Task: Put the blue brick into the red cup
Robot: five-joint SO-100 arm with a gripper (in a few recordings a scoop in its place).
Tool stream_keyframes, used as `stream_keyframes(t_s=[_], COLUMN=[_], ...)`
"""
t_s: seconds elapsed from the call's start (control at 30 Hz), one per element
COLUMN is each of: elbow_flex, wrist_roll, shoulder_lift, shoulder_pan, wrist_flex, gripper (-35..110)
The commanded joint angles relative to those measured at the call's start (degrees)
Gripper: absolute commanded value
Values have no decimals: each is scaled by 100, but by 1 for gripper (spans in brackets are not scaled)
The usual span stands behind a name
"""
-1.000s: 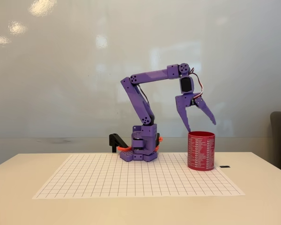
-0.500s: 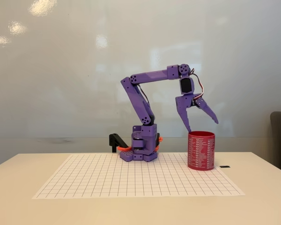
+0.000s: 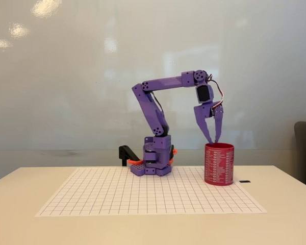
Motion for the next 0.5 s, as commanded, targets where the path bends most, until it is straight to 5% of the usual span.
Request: stream_keyframes(t_s=[0.0,0.27,0.47], elbow_flex=[-1081,-3103,-2786], wrist_roll=[202,448,888], shoulder_lift=[70,0,1081], shoulder_pan=[536,2206,3858], wrist_flex=[-316,-1248,-1749], gripper=[0,0,0])
